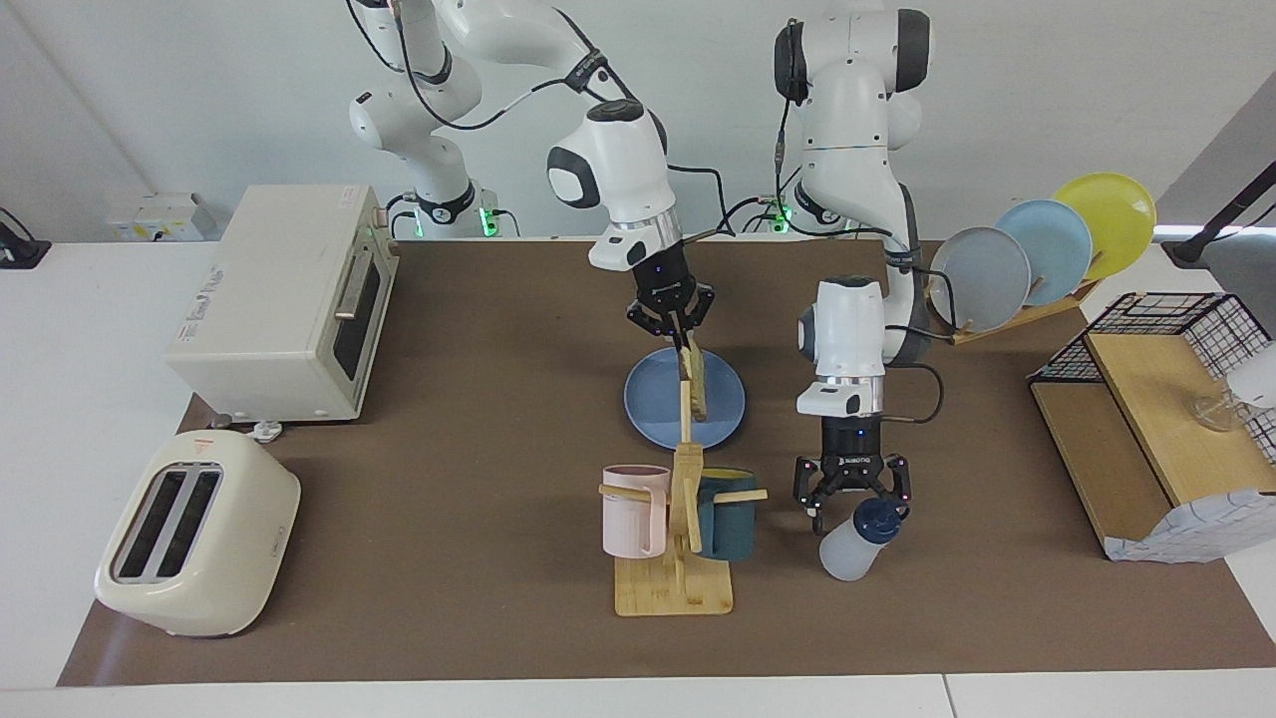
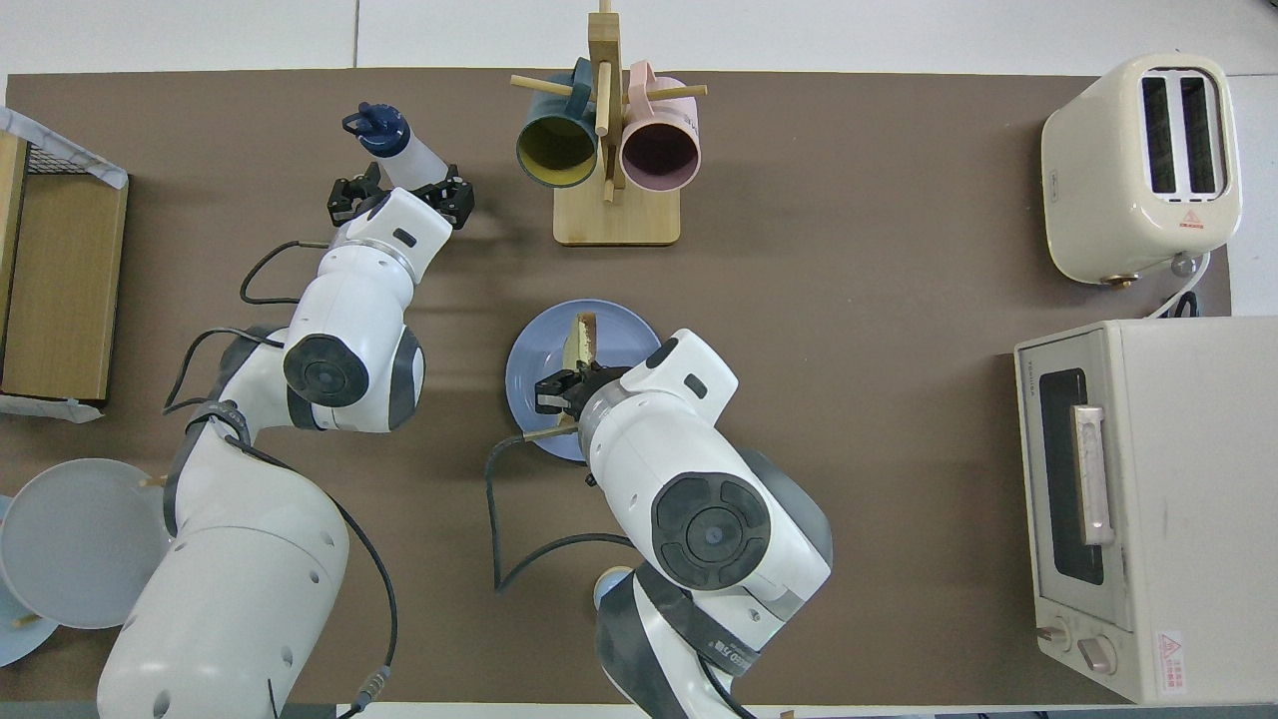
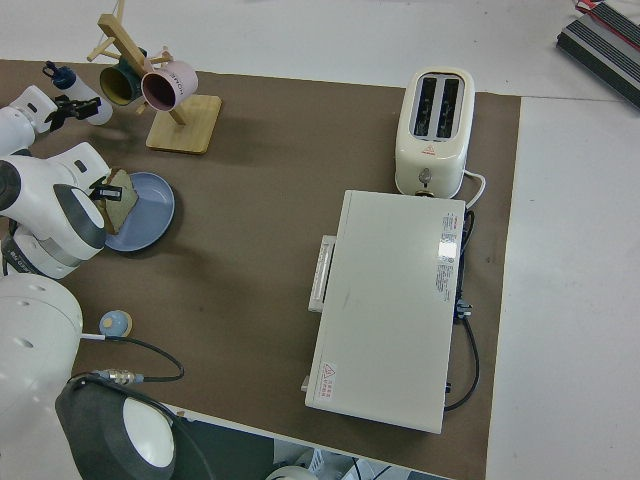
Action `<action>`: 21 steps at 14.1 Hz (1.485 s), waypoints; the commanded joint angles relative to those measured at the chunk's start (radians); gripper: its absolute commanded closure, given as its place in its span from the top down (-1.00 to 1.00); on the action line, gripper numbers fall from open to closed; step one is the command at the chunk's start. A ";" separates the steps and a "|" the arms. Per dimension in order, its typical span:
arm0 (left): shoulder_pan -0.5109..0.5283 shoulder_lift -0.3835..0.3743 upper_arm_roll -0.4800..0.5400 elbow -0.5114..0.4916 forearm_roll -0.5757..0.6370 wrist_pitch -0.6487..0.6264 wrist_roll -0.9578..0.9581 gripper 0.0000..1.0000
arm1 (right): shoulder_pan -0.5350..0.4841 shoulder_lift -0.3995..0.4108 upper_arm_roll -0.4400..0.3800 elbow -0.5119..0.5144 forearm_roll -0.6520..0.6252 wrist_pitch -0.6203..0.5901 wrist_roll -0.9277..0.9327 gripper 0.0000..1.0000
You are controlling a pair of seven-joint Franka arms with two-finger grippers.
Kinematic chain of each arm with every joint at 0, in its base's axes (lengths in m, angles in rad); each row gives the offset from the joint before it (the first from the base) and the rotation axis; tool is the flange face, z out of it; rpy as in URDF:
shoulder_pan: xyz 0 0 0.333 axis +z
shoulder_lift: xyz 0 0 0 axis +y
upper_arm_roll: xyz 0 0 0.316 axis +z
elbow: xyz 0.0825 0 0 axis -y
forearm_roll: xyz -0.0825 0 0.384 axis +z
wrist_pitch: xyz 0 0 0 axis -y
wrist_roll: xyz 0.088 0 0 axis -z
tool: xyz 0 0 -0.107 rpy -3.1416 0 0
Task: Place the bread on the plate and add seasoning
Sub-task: 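Withdraw the right gripper while the left gripper grasps the blue-capped bottle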
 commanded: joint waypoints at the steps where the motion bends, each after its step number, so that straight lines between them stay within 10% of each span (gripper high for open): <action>1: 0.003 0.042 0.011 0.070 -0.045 -0.058 -0.007 1.00 | 0.004 -0.035 0.002 -0.062 0.003 0.047 -0.019 -1.00; 9: 0.038 0.070 0.007 0.130 -0.045 -0.096 -0.033 1.00 | -0.005 -0.064 0.001 -0.151 0.004 0.088 -0.022 -0.82; 11: 0.038 0.082 0.005 0.136 -0.044 -0.096 -0.034 1.00 | -0.002 -0.069 0.001 -0.149 0.004 0.079 -0.025 0.99; 21: 0.044 0.099 -0.006 0.143 -0.042 -0.090 -0.067 1.00 | -0.051 -0.069 -0.004 -0.053 -0.011 -0.053 -0.063 1.00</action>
